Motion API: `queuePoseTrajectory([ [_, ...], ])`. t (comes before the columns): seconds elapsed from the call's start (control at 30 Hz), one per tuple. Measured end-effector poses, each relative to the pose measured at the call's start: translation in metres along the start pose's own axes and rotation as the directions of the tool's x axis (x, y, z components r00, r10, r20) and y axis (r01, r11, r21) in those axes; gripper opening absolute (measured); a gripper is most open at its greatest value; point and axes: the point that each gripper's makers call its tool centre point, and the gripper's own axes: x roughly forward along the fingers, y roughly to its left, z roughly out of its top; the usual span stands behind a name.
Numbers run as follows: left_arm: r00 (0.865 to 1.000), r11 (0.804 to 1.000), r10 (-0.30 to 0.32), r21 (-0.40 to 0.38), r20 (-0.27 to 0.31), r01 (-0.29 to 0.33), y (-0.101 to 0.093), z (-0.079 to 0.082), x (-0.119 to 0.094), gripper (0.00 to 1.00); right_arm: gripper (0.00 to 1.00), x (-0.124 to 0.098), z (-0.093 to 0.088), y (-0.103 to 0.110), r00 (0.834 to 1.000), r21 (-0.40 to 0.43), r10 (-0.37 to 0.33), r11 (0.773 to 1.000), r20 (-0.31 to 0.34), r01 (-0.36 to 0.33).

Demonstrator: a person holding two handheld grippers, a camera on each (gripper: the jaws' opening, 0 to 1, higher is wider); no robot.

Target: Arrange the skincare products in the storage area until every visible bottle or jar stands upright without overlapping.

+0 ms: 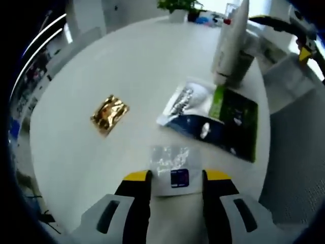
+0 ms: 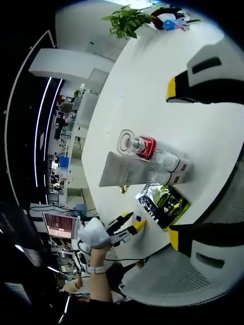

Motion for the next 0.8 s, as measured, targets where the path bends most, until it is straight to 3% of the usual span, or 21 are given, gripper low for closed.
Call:
queuePoseTrajectory([
  [0.8, 0.995, 0.977, -0.089, 0.190, -0.038, 0.095, -0.040, -0.005, -0.004, 0.37, 0.99, 0.003, 0.000, 0.003, 1.000, -0.014, 0.017, 1.000, -0.008, -0.017],
])
